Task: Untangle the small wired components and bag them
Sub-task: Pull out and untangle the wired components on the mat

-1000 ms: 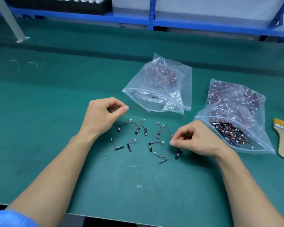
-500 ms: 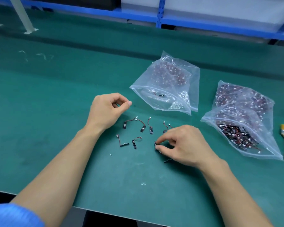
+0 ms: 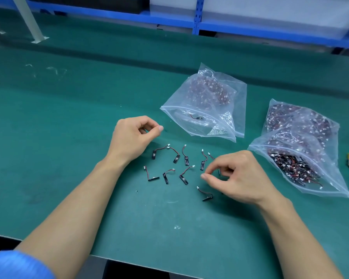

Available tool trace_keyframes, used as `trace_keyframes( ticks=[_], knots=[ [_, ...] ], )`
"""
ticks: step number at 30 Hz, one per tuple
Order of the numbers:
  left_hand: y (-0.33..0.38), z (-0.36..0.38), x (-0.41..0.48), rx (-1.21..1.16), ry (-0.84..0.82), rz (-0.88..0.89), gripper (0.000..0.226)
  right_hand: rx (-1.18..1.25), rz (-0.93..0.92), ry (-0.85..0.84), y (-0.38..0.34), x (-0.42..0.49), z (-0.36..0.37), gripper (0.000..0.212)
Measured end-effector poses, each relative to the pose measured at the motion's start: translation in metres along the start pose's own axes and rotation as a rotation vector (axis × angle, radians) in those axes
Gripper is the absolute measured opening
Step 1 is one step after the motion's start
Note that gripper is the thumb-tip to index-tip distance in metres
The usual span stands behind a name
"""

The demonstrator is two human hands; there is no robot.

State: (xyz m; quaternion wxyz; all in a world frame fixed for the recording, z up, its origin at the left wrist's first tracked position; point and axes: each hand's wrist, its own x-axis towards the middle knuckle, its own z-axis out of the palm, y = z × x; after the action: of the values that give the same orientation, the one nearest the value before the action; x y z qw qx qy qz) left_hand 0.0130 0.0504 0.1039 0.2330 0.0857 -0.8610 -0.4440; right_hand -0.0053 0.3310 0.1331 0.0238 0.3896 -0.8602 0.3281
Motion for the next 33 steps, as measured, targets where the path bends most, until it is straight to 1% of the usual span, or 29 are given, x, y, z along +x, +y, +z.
trace_keyframes(
  ticks=[3, 6, 9, 12, 16, 19, 21, 24, 27, 30, 33],
  knots=[
    [-0.001, 0.000, 0.000, -0.006, -0.011, 0.001, 0.014, -0.069, 0.046, -0.152, 0.005, -0.004, -0.007, 0.018],
    [-0.001, 0.001, 0.000, -0.013, -0.017, 0.003, 0.014, -0.177, 0.073, -0.266, 0.005, -0.004, -0.006, 0.016],
    [-0.001, 0.002, -0.001, -0.007, -0.018, 0.003, 0.015, -0.218, 0.073, -0.305, 0.004, -0.004, -0.002, 0.010],
    [0.000, 0.003, -0.001, -0.006, -0.023, 0.008, 0.015, -0.194, 0.083, -0.288, 0.003, -0.003, 0.003, 0.005],
    [-0.001, 0.003, -0.001, -0.016, -0.028, 0.009, 0.016, -0.142, 0.084, -0.221, 0.007, -0.001, 0.007, 0.006],
    [-0.002, 0.003, -0.001, -0.020, -0.030, 0.004, 0.016, -0.009, 0.101, -0.093, 0.015, -0.002, 0.008, 0.006],
    [-0.003, 0.003, 0.000, -0.024, -0.032, -0.001, 0.016, 0.097, 0.153, 0.008, 0.024, -0.001, 0.008, 0.009],
    [-0.005, 0.003, 0.001, -0.038, -0.032, -0.016, 0.017, 0.255, 0.286, 0.171, 0.038, 0.003, 0.007, 0.015],
    [-0.007, 0.004, 0.002, -0.058, -0.043, -0.049, 0.016, 0.355, 0.398, 0.301, 0.048, 0.007, 0.004, 0.021],
    [-0.008, 0.006, 0.002, -0.072, -0.074, -0.103, 0.017, 0.418, 0.460, 0.359, 0.052, 0.008, 0.003, 0.022],
    [-0.009, 0.007, 0.001, -0.070, -0.088, -0.137, 0.017, 0.421, 0.483, 0.377, 0.051, 0.009, 0.005, 0.025]
  ],
)
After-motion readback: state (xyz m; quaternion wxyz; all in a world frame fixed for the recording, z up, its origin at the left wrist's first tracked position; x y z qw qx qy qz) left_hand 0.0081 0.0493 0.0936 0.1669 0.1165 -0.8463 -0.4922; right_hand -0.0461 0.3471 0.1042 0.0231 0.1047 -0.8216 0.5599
